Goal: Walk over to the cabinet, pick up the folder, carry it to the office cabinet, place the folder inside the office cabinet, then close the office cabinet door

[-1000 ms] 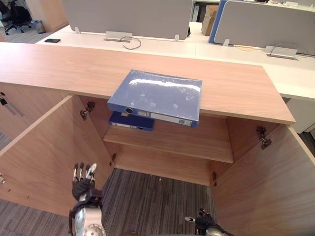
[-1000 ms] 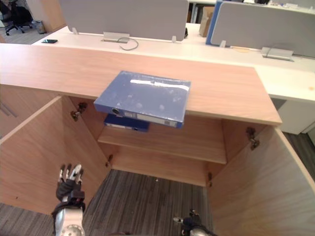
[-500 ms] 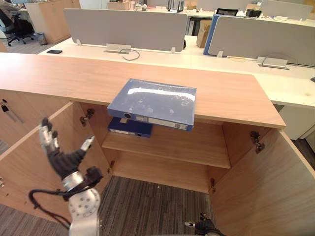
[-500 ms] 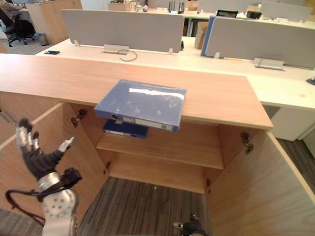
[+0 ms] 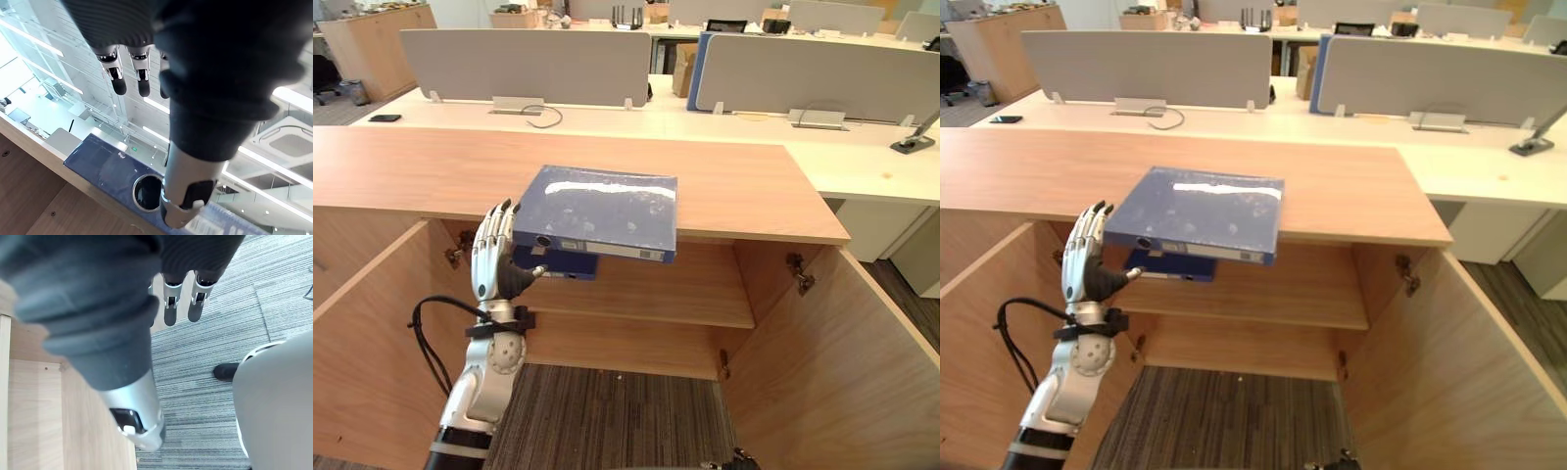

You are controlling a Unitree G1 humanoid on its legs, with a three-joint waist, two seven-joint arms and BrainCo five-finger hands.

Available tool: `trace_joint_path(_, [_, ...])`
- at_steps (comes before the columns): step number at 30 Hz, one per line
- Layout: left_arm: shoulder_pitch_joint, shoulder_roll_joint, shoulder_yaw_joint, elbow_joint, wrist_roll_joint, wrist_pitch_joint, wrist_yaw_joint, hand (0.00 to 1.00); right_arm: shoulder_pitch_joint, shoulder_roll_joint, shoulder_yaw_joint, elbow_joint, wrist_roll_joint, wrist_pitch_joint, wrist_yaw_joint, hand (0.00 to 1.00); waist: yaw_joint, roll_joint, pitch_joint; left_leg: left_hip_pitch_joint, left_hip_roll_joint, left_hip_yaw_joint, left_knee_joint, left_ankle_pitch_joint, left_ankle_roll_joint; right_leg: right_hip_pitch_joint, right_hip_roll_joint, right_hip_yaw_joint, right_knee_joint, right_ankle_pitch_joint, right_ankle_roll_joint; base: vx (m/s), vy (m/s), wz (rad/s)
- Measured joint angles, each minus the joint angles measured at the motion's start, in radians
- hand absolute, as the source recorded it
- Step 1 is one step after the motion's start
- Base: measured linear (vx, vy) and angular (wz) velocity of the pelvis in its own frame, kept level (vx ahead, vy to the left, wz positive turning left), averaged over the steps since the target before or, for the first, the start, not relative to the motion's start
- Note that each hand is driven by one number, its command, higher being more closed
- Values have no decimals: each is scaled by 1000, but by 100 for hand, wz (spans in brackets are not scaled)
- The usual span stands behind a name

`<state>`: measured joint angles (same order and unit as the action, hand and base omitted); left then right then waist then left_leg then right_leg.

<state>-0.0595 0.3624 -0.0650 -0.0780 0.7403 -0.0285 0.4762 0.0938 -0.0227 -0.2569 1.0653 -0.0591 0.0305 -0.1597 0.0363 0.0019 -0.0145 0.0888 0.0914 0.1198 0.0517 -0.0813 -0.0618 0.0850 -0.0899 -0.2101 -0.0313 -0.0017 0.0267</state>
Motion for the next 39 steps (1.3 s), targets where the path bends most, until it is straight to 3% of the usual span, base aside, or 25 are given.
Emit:
trace_joint_path(11, [-123,122,-56,205,98,13,-34,0,-4,-22,-76,10,-1,3,13,0,-24,23,6,0,-7,-4,-4,0,4,0,-1,23,-24,14,-10,-5,32,-4])
trace_joint_path(21, [-212,145,-107,327,137,26,-36,0,1,-53,-114,39,-1,3,14,0,-49,46,17,-4,-8,-5,-4,0,5,-14,-1,29,-24,16,-8,-14,10,-1])
trace_joint_path(30, [-314,155,-149,430,147,31,-36,0,-4,-53,-114,39,0,3,14,0,-69,48,16,-5,-10,-20,-7,0,6,-22,-1,52,-23,23,-7,4,14,-7])
trace_joint_path(31, [-319,155,-150,443,151,32,-36,100,-4,-53,-114,39,0,3,14,0,-75,48,16,-4,-10,-20,-7,0,6,-22,-1,52,-23,23,-6,0,0,0])
trace_joint_path(39, [-399,157,-173,512,156,40,-21,100,-4,-54,-116,48,1,2,12,0,-88,51,18,-1,-10,-20,-3,0,6,-20,-1,54,-23,27,-5,-24,12,0])
